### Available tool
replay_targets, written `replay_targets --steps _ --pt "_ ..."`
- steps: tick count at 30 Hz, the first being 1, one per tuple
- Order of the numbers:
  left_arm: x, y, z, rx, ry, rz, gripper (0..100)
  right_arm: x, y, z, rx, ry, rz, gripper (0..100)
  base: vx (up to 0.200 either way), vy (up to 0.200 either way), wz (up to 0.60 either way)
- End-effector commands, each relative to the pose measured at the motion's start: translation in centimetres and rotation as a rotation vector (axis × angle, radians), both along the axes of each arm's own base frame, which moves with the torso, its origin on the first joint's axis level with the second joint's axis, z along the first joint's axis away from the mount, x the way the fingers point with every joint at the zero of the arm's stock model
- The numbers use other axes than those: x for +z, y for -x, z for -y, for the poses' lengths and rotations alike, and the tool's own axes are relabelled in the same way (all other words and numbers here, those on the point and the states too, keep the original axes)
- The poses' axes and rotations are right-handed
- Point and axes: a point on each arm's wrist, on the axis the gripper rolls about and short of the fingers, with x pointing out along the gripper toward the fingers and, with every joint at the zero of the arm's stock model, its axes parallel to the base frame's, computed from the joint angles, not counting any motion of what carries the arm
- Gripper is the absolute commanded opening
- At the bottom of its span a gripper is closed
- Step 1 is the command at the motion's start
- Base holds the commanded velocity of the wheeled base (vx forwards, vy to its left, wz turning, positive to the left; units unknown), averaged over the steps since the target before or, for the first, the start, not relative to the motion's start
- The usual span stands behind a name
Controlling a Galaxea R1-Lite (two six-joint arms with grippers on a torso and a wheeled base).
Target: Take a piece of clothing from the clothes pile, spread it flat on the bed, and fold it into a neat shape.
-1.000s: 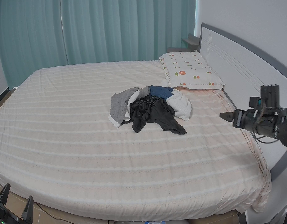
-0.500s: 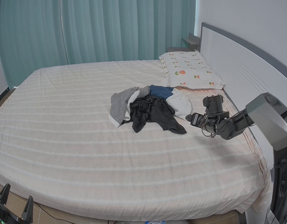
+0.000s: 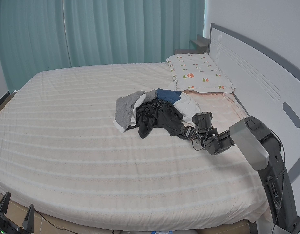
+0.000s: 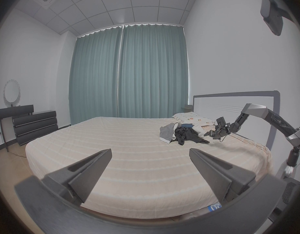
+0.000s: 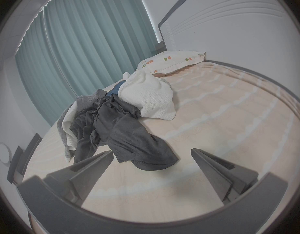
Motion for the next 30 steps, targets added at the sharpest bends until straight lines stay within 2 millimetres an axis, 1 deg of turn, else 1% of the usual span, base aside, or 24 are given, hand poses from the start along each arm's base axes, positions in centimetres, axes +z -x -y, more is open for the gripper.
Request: replay_targets --steps 1,4,8,11,14,16,22,24,25,28,30 --pt "-0.4 -0.1 0.0 0.0 -0.002 -0.012 100 -2.2 -0.2 -0.5 0.003 0.0 -0.019 100 0.0 0.0 0.0" --pt "-0.4 -0.1 0.0 0.0 -0.007 -0.012 100 -2.1 -0.5 -0.7 0.0 -0.017 -0.005 100 0.0 0.0 0.0" --pt "-0.4 -0.1 0.0 -0.001 -0.009 -0.012 100 -2.6 -1.1 -0.9 -0.013 -0.05 0.007 100 0.0 0.0 0.0" --pt "-0.4 -0.1 0.0 0.0 -0.007 -0.012 100 -3.6 -1.1 -1.2 -0.011 -0.047 -0.002 100 0.0 0.0 0.0" --pt "-0.4 -0.1 0.0 0.0 -0.006 -0.012 100 -3.7 -1.2 -1.6 -0.005 -0.051 0.008 100 0.0 0.0 0.0" --pt "-0.4 -0.1 0.0 0.0 -0.004 -0.012 100 -4.1 -1.4 -1.7 -0.003 -0.052 0.01 100 0.0 0.0 0.0" --pt "-0.4 -0.1 0.0 0.0 -0.004 -0.012 100 -4.4 -1.8 -1.9 -0.003 -0.058 0.025 100 0.0 0.0 0.0" --pt "-0.4 -0.1 0.0 0.0 -0.004 -0.012 100 -4.9 -1.8 -2.0 0.007 -0.062 0.025 100 0.0 0.0 0.0" --pt "-0.4 -0.1 0.0 0.0 -0.002 -0.012 100 -4.9 -1.9 -2.1 0.009 -0.065 0.03 0 0.0 0.0 0.0" --pt "-0.4 -0.1 0.0 0.0 -0.004 -0.012 100 -6.2 -1.9 -2.1 0.008 -0.058 0.013 0 0.0 0.0 0.0" --pt "-0.4 -0.1 0.0 0.0 -0.002 -0.012 100 -6.6 -1.9 -2.1 0.009 -0.061 0.017 0 0.0 0.0 0.0"
